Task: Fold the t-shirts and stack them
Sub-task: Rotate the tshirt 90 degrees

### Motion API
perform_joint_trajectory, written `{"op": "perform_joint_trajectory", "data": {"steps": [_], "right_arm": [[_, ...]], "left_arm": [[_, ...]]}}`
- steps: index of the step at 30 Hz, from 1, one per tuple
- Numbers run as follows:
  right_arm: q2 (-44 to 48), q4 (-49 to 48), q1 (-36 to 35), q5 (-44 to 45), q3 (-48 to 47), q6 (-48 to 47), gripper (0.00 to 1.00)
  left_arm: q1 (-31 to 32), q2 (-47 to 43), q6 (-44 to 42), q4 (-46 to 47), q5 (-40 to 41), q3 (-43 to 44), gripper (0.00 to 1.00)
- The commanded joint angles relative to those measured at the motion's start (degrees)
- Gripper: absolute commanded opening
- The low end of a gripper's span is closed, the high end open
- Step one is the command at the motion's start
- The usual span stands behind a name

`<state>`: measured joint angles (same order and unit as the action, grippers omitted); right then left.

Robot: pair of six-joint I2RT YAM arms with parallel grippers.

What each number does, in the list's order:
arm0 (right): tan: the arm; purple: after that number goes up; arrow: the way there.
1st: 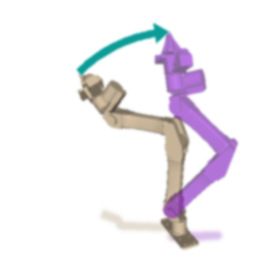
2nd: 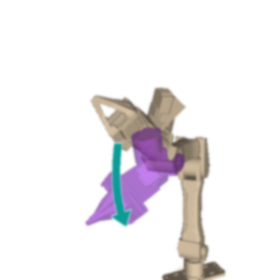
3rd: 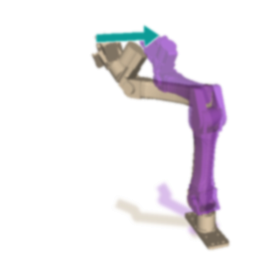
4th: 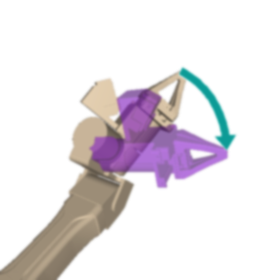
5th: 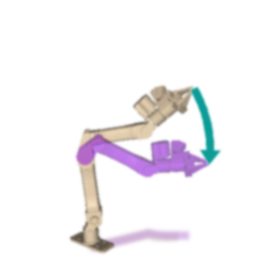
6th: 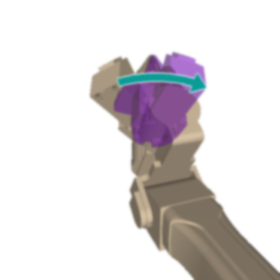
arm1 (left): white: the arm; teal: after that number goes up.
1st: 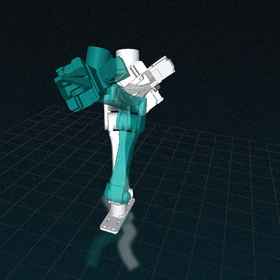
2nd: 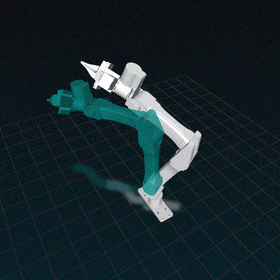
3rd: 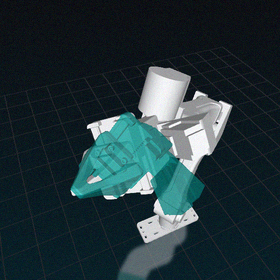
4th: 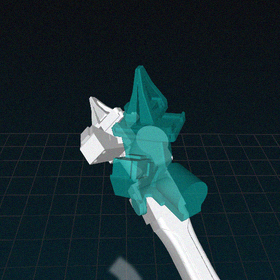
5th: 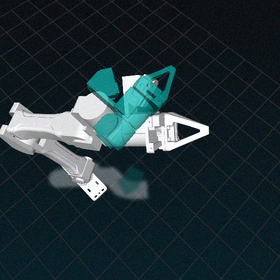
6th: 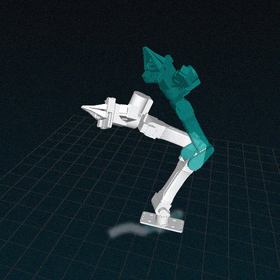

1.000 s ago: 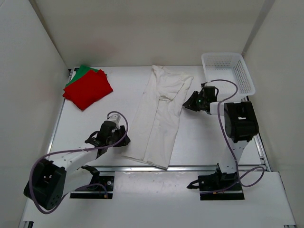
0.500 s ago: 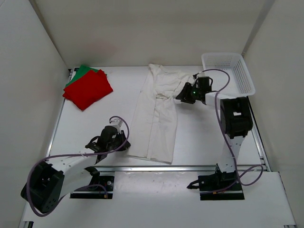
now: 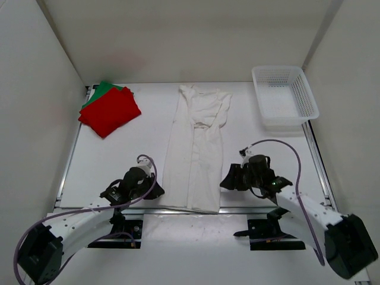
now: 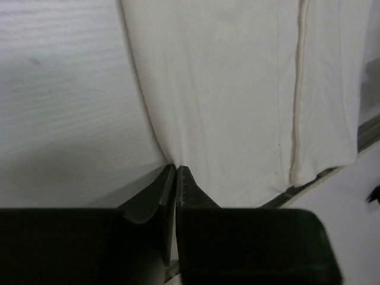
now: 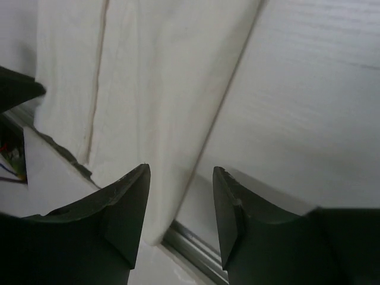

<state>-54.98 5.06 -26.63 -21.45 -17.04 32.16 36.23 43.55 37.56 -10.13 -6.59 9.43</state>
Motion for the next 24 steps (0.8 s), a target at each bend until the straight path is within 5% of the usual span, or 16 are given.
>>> {"op": "perform_joint_trajectory", "data": {"steps": [1,8,11,19,24], "right_arm": [[11.8,9.4,-3.0,4.0,2.5,4.3,0.45],[19.8,14.1,-11.8,3.2,6.4,13.0,0.40],[18.1,16.8,-14.4,6.2,5.3,12.1,0.42],[14.6,13.6,-16.0,2.7,7.4,13.4,0.46],[12.5,13.0,-19.8,2.5,7.6,15.5,0.44]], "left_arm": [[4.8,1.9,1.6,-3.1,-2.4,1.3,0.15],[0.2,2.5,-2.9,-7.3,-4.2,4.8,0.81],[1.3,3.6,-3.4,-9.4,-3.0,6.3,0.81],[7.4,7.8,-2.1,-12.6,-4.1,7.3,0.61],[5.0,6.0,-2.9,-16.1,-6.9,8.7,0.64]]}}
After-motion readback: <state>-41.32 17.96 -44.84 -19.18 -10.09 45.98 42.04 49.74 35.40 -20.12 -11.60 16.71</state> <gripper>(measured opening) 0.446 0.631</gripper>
